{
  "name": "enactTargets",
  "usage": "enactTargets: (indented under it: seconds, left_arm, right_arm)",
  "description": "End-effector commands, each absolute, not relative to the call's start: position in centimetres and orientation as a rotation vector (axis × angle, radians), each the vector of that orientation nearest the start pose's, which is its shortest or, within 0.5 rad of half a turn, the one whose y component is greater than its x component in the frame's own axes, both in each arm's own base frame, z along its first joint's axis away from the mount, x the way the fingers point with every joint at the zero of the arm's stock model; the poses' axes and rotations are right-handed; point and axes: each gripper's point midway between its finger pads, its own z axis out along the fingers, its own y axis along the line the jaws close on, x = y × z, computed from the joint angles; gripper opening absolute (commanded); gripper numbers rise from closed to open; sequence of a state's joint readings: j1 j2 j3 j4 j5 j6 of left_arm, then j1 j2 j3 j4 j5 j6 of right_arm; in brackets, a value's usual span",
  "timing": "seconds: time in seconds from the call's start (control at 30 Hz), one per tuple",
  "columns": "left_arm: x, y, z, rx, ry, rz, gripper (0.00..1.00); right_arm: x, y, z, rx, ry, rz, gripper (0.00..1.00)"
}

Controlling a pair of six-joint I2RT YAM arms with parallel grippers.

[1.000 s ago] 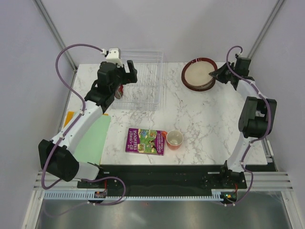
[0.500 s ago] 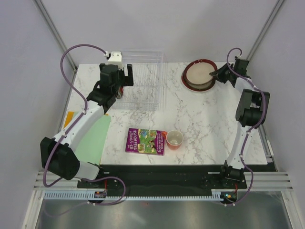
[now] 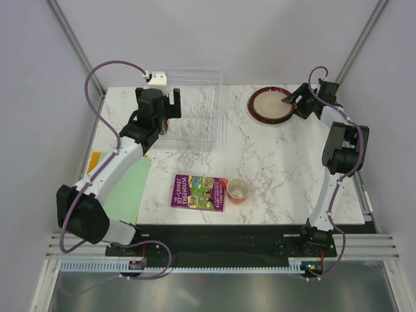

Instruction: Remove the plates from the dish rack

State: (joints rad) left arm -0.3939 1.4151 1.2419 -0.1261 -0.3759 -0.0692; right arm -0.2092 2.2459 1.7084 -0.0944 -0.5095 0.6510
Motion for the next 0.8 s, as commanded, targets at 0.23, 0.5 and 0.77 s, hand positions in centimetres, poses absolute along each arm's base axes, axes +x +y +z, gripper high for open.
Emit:
enactTargets:
  seconds: [0.23,0.5,0.77]
  left_arm:
    - [45.7,-8.1,26.8,0.066,1.883,0.299,1.00]
    - [47.8,-6.3,24.4,0.013,1.926,0.405,0.99]
    - [50.3,-5.5,22.2,-0.013,1.973,0.415,0.81]
  right_arm:
    - [55.2,-7.0,17.4,0.556,2.126,0.300,0.89]
    - [51.2,-5.5,22.3,0.502,2.052,0.310,0.90]
    - [48.5,-3.1,24.3,0.450,2.003,0.382,0.89]
